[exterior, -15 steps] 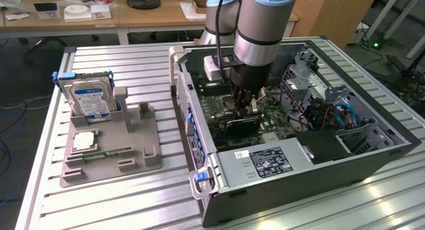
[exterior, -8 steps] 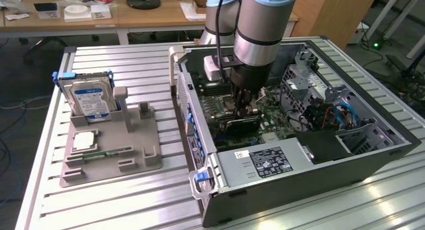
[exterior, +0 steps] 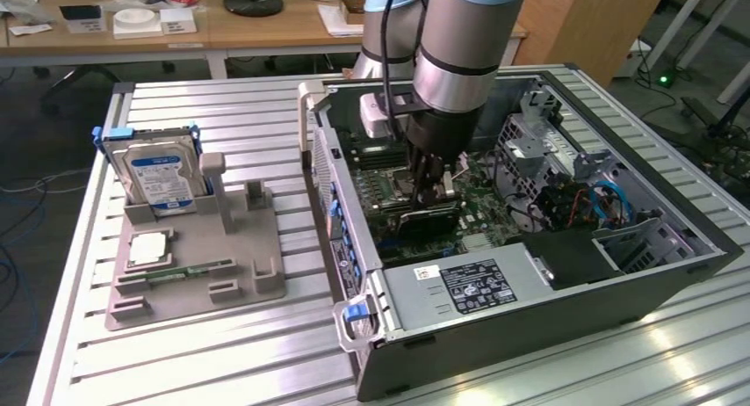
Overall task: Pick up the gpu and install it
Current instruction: 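Press down on the gpu until it lock into place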
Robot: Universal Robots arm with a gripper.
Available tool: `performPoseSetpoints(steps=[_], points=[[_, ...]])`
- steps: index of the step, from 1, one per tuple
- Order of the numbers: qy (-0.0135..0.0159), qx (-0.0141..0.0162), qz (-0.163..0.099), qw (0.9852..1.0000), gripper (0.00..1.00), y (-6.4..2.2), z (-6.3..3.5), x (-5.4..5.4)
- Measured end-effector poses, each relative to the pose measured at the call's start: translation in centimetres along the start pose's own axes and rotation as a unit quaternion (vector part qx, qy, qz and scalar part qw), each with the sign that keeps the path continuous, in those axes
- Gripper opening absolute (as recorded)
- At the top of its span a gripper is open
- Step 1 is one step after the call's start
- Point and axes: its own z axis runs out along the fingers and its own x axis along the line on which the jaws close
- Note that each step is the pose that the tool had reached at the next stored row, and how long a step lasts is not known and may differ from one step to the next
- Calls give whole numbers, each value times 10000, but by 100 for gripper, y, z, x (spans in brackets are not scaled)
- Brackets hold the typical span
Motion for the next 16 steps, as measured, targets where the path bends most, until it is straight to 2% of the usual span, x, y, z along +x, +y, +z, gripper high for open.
performPoseSetpoints(steps=[1,2,3,5,6,7,11,16], points=[[0,-27,1,10000,11,0,-5,0],[3,-74,3,10000,11,0,-6,0],[7,-152,6,9999,11,0,-7,0],[12,-333,14,9994,11,0,-8,0],[15,-414,17,9991,11,0,-10,0],[16,-455,19,9990,11,1,-12,0],[15,-439,17,9990,11,13,-18,-4],[15,-436,8,9990,11,45,-66,-15]])
